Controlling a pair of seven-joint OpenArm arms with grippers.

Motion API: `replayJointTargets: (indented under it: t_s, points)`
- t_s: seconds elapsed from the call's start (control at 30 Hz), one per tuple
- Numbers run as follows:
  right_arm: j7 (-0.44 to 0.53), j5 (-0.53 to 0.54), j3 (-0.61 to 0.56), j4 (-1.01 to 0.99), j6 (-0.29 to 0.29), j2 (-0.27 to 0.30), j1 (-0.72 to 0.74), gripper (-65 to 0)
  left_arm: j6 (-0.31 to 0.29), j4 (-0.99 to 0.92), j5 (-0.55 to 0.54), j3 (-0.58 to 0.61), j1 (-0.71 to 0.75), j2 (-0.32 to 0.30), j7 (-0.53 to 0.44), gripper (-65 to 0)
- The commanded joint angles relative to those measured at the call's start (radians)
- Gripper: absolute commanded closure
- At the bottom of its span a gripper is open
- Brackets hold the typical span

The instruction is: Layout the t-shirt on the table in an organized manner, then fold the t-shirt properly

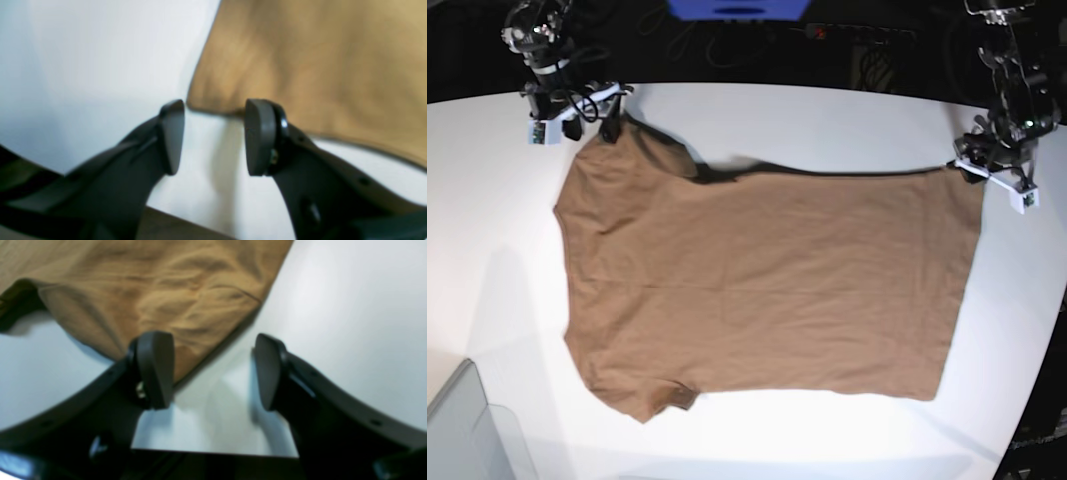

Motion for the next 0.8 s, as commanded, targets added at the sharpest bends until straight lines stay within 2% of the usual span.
replayJointTargets:
  t_s: [0.0,0.5,0.57,0.7,0.77]
  points:
    - [0.021,0.012,0.001,0.016,0.008,0.004,-0.002,-38.9,0.000,0.006,-0.004,-0.006,-0.018,-0.015,-0.022,-28.4]
    - [0.021,0.012,0.001,0.014,0.008,0.004,-0.006,-38.9,0.000,-0.088,-0.004,0.003,-0.070,-0.016,-0.023,-27.9]
    - [0.021,0.012,0.001,0.014,0.008,0.004,-0.006,-38.9,0.000,-0.093,-0.004,0.003,-0.076,-0.016,-0.023,-21.8]
    - [0.021,0.012,0.001,0.014,0.008,0.004,-0.010,-38.9,0.000,-0.093,-0.004,0.003,-0.081,-0.016,-0.022,-0.4]
    - [0.016,0.012,-0.001,0.014,0.008,0.004,-0.013,-38.9,0.000,-0.093,-0.004,0.003,-0.081,-0.016,-0.022,0.0]
